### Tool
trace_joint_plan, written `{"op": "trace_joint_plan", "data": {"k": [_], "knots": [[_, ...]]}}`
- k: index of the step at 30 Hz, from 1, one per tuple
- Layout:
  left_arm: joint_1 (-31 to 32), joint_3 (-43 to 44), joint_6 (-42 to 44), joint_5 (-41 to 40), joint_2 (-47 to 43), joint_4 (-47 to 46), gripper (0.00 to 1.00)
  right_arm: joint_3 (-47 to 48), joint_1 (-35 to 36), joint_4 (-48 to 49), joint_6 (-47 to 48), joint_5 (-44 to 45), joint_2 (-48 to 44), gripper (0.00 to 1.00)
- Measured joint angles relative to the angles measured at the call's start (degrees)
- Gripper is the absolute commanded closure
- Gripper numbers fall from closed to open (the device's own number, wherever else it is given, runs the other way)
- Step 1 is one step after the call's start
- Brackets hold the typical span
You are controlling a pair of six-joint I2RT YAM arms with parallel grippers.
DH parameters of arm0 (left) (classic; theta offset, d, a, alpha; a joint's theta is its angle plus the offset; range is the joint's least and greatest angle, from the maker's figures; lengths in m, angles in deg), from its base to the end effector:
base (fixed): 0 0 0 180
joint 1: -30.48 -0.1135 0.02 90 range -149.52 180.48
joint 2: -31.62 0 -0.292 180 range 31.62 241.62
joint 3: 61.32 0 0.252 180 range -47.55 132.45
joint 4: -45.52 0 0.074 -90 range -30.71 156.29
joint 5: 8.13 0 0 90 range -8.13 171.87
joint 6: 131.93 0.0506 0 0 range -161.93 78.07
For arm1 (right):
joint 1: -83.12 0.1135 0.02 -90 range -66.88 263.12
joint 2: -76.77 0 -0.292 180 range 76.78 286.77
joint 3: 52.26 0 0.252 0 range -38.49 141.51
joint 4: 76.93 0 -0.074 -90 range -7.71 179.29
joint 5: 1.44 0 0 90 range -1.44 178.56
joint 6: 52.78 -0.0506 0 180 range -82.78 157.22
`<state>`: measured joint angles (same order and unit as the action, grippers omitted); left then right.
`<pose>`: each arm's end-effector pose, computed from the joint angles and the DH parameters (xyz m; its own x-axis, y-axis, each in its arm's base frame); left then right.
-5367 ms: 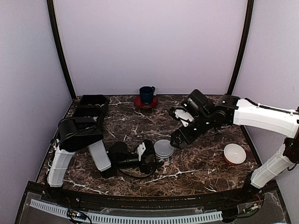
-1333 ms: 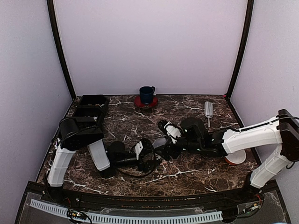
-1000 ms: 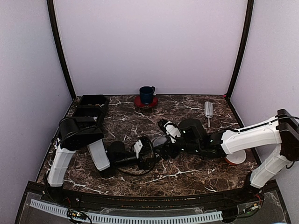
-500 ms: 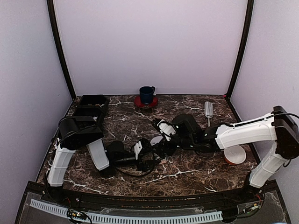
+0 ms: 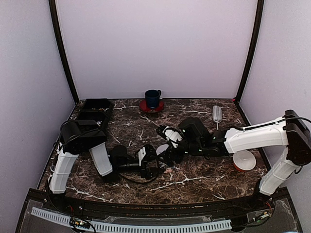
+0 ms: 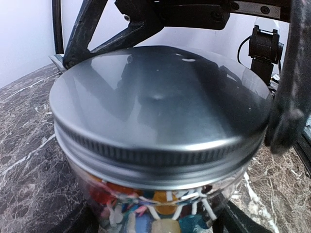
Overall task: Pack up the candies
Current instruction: Screw the box lid onto the packing bottle.
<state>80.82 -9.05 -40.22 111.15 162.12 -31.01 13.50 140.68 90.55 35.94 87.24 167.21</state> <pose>0.2229 -0.3077 0.0853 0.0104 0.0282 -0.9995 0.9836 0.1796 0.0153 0.1870 0.2964 0.2249 -0.3433 -0.4985 -0.7960 -0.8461 0.5321 0.0317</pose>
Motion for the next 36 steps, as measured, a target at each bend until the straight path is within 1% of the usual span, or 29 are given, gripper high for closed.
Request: {"op": "trace_joint_plan", "data": {"k": [3,8,15,19,26,27,28,36], "knots": [[0.0,-0.02,-1.03,-1.27,0.31,-0.74,0.23,-0.11,-0.11,0.46,-1.03,-0.02,0.0,0.12],[0.04,-0.02,-2.71,-3.61,0.81,-2.1,0.23,-1.75,-0.22,4.07,-3.78,1.42,0.0,0.13],[0.72,-0.33,-3.87,-6.93,0.85,-2.71,0.23,-3.54,1.42,7.82,-7.08,6.64,0.0,0.14],[1.01,-0.33,-3.96,-8.37,0.85,-2.75,0.22,-4.46,1.95,9.92,-8.98,8.9,-0.02,0.13],[1.44,-0.28,-3.91,-10.23,0.85,-2.84,0.22,-3.78,2.56,8.57,-12.11,11.63,0.0,0.07],[1.49,-0.28,-4.0,-10.54,0.85,-2.84,0.22,-3.58,2.62,8.24,-12.33,11.8,0.0,0.05],[1.46,-0.31,-4.15,-11.3,0.85,-2.8,0.22,-3.48,2.71,7.91,-12.57,11.87,-0.04,0.01],[0.33,-0.35,-4.81,-15.04,0.85,-2.8,0.22,-3.45,3.08,4.72,-12.87,11.17,-2.27,0.03]]}}
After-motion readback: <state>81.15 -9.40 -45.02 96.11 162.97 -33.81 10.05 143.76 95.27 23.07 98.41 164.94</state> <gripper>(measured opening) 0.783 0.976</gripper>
